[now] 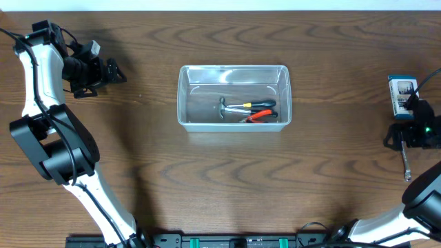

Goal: Pack container
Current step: 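Lower the right gripper onto the wrench's middle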

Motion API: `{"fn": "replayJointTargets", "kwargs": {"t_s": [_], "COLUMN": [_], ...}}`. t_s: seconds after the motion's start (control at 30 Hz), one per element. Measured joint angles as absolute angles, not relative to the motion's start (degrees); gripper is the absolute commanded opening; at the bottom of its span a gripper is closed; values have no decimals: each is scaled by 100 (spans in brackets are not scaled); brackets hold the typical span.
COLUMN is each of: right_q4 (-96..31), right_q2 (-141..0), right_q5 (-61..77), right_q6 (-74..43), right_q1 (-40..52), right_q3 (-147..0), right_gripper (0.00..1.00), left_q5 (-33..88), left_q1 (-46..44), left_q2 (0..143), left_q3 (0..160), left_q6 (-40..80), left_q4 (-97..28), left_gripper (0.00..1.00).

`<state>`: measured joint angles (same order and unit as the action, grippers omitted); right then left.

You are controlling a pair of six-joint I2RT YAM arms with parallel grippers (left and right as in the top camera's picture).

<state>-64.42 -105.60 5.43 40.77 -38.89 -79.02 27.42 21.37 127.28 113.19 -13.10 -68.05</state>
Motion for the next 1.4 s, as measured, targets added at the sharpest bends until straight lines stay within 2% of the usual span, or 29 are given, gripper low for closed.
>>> {"fn": "replayJointTargets", "kwargs": {"t_s": [0.47,1.4], "right_q4": [-6333,-6095], "right_q2": [-10715,-11557], "right_q5": [-318,-375], "right_q6": [3723,3701], "right_q1": [-3898,-4075], "right_q3": [-7900,-7900], "right_gripper": [99,98], "left_q5": [2742,2742], "left_q1": [2137,2137], "left_q2": [12728,12728], "left_q3": [11319,11319], "left_q6": [-1310,-1310], "left_q4": [-6805,-6805], "left_gripper": [98,98]}}
